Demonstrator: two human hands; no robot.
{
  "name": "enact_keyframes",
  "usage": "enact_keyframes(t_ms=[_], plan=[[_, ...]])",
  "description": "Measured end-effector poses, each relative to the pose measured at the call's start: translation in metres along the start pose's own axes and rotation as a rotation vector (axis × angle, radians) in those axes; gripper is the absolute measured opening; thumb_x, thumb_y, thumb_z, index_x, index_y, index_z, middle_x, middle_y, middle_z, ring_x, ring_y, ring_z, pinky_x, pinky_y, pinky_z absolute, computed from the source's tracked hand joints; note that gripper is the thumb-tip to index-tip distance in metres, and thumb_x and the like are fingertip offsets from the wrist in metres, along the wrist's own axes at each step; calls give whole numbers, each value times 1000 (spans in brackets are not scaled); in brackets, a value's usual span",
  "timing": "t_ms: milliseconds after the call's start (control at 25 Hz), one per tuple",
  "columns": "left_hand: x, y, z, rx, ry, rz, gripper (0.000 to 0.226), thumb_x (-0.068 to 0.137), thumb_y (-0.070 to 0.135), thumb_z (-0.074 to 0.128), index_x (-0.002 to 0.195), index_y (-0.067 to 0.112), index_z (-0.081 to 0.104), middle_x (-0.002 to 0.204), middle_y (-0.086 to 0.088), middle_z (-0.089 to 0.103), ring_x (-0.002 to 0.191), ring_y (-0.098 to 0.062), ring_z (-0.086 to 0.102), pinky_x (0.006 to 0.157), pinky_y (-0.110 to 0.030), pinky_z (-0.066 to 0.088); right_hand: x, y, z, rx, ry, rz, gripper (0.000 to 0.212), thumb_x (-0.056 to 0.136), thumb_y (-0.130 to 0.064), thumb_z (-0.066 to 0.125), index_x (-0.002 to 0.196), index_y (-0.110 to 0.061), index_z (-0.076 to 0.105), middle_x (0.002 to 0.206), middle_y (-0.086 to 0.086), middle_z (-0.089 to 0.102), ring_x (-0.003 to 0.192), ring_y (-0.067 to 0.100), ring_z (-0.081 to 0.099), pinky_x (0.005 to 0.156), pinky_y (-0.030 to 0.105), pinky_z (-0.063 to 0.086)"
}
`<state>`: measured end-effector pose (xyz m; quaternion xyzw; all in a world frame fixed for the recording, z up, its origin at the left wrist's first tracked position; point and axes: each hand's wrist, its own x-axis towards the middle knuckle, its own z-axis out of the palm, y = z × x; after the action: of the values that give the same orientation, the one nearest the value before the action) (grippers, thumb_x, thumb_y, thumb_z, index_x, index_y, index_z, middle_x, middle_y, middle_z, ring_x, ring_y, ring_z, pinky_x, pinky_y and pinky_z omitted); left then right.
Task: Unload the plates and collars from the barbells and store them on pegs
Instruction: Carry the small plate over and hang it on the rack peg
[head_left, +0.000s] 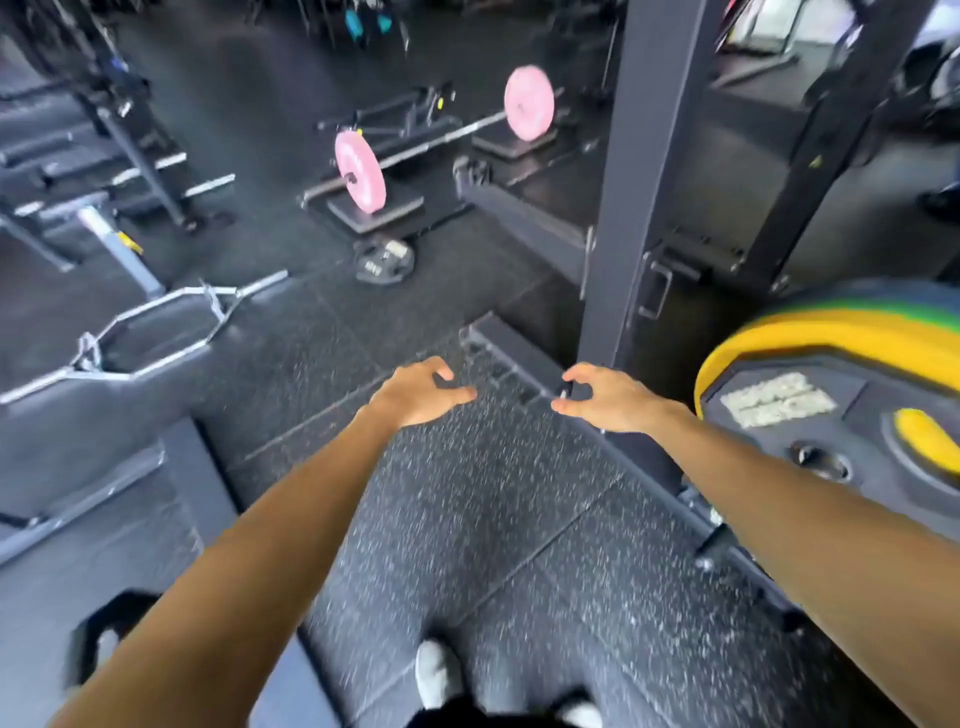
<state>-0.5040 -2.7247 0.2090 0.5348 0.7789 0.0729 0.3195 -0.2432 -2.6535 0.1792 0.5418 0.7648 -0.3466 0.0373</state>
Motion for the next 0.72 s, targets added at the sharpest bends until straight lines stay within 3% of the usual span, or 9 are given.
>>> enact_keyframes(t_ms=[120,240,400,560,720], plan=[[-14,-50,36,-2,-71,-46,61,84,57,64,132,22,52,125,-5,58,101,-19,53,97,-37,42,7,-2,60,1,-116,22,67,86,-63,54,142,-31,38,149,-2,41,130,25,46,106,41,38],[-32,-94,76,-32,-176,-101,61,85,53,66,134,19,50,136,-9,53,115,-26,54,98,-37,41,7,-2,113,8,-217,60,68,87,-59,55,144,-27,36,149,3,41,130,27,47,107,44,38],[-54,-135,125,-89,-292,-189,60,86,48,68,134,16,49,140,-11,50,121,-29,51,93,-34,38,0,2,168,6,-307,119,68,88,-55,57,144,-23,36,147,8,45,128,29,49,105,43,40],[-74,-174,165,-66,-384,-267,65,85,53,65,135,15,49,140,-14,50,122,-33,50,93,-35,40,-15,4,220,-45,-442,141,67,88,-52,59,144,-22,36,150,7,41,130,29,47,106,43,40],[-94,-206,184,-47,-446,-317,54,86,48,65,127,15,54,133,-11,56,121,-31,51,93,-33,40,-28,0,259,-146,-572,107,66,89,-48,59,143,-17,38,149,9,41,129,28,47,104,39,40]])
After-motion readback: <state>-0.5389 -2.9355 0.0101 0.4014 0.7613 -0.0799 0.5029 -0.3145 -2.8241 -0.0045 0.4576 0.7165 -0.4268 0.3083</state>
